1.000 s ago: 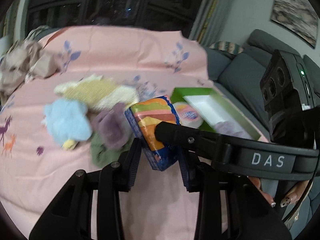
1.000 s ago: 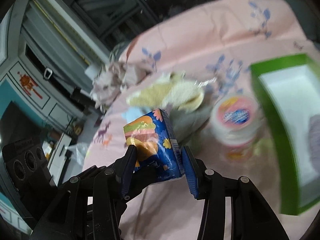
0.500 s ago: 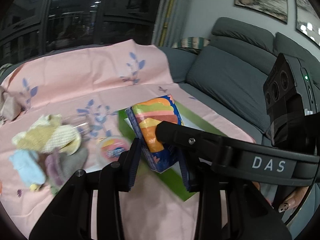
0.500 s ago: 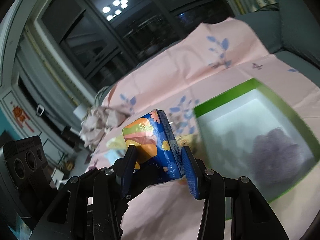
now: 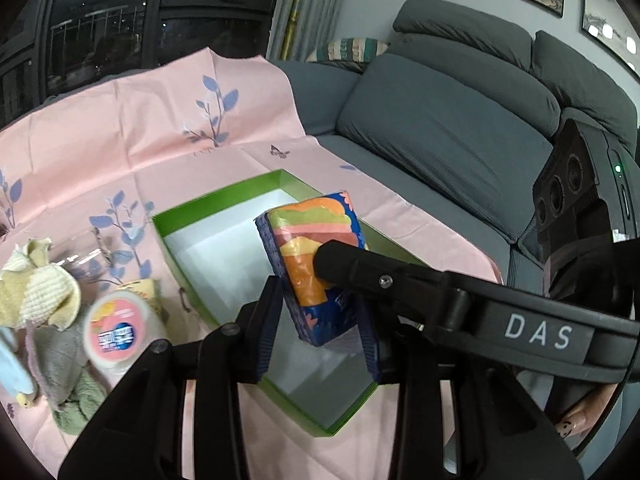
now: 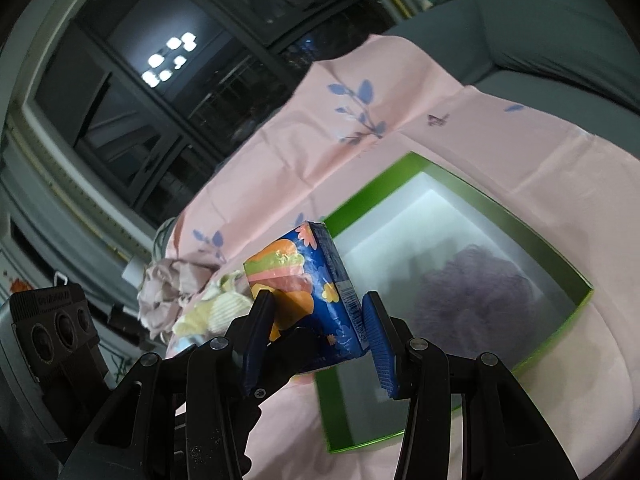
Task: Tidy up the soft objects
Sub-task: 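Carry the snack box with the right gripper into the green box and release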
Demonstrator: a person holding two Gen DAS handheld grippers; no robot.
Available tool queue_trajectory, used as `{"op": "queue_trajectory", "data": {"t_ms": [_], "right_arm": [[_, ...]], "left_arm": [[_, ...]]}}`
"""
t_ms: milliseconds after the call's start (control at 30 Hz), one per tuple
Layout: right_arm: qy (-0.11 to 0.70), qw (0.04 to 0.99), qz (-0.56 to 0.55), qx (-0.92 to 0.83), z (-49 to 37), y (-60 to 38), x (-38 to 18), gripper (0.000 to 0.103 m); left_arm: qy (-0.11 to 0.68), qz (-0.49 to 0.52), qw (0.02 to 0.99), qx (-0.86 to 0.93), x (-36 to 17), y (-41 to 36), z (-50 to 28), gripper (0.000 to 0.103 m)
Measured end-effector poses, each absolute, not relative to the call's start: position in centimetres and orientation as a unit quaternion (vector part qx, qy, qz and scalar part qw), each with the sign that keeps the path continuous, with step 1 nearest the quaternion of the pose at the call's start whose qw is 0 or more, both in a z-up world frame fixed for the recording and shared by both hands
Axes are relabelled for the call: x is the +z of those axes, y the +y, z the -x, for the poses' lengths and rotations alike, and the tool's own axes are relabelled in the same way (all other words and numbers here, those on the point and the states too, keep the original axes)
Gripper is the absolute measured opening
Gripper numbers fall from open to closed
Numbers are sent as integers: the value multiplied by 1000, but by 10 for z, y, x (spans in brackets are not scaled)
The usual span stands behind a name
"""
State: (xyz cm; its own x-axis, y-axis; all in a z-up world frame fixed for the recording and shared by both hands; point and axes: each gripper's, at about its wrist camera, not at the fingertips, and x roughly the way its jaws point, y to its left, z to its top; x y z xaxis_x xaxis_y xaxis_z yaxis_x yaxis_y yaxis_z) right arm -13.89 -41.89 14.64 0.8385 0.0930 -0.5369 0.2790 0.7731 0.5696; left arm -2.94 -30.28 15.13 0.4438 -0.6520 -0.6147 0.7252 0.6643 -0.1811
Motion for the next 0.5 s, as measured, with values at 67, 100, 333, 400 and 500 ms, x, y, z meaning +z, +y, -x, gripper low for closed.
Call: {"op": "queue_trajectory", "data": {"t_ms": [67, 100, 333, 400, 500], "right_arm": [[284, 895, -339, -59, 139, -425, 142, 48], [286, 893, -342, -60, 139, -427, 140, 48], [301, 879, -361, -79, 140, -441, 127, 48], [302, 877, -363, -89, 142, -444, 125, 47], [306, 872, -369, -96, 143, -449, 121, 46]], "left_arm": [[342, -57, 845, -406, 148, -309, 29, 35], [345, -59, 844, -406, 145, -312, 27, 35], [375, -54, 831, -407, 132, -325, 23, 34], [379, -53, 827, -411, 129, -329, 22, 34], [384, -61, 826, -409, 126, -336, 22, 34]]}}
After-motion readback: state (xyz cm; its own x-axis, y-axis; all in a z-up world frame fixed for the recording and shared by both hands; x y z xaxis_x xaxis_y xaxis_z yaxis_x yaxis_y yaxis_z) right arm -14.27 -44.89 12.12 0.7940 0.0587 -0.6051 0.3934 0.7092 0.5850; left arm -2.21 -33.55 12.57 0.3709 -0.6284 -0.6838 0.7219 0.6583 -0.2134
